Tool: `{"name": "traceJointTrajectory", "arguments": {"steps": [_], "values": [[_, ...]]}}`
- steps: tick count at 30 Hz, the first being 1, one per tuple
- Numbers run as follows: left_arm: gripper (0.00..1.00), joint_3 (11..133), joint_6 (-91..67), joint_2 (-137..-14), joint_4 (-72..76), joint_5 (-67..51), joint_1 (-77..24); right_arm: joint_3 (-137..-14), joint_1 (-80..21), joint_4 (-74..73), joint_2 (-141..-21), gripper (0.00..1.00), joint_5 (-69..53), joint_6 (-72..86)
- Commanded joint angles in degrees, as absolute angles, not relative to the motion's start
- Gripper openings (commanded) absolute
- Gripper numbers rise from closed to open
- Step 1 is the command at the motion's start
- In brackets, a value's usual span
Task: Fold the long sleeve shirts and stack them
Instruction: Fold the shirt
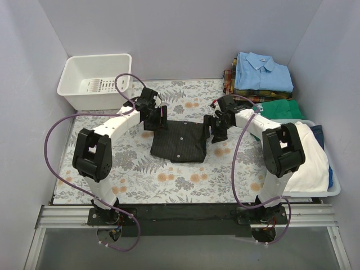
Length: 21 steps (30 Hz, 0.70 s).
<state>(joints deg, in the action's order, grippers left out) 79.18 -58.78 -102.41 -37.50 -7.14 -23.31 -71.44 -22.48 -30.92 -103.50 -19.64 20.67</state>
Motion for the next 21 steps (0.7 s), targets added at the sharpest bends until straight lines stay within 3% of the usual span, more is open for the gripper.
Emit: {"name": "traceJointTrajectory", "arguments": {"steps": [1,8,15,18,19,21], "values": [[0.59,78.0,-59.2,-102.3,-38.1,-5.0,-22.5,-72.1,-22.3,-27.0,-107.0,0.74,-25.2,18.6],[0.59,77.3,-59.1,-102.3,-37.7,-5.2,-22.0,-72.3,-22.2,-24.4,-111.8,0.80,-29.0,18.5],[0.59,74.6,-58.6,-103.7,-36.7,-5.7,-21.8,-72.1,-22.3,-23.1,-116.2,0.79,-31.3,19.2],[0.58,72.6,-58.8,-104.7,-36.0,-7.2,-21.8,-72.2,-22.2,-22.3,-118.0,0.69,-33.1,19.9],[0.58,72.1,-58.8,-104.9,-35.8,-7.4,-21.8,-72.2,-22.3,-22.2,-118.5,0.57,-33.2,20.0],[0.58,70.8,-59.0,-105.6,-35.2,-7.9,-21.8,-72.2,-22.2,-22.2,-119.2,0.45,-33.7,20.0]]}}
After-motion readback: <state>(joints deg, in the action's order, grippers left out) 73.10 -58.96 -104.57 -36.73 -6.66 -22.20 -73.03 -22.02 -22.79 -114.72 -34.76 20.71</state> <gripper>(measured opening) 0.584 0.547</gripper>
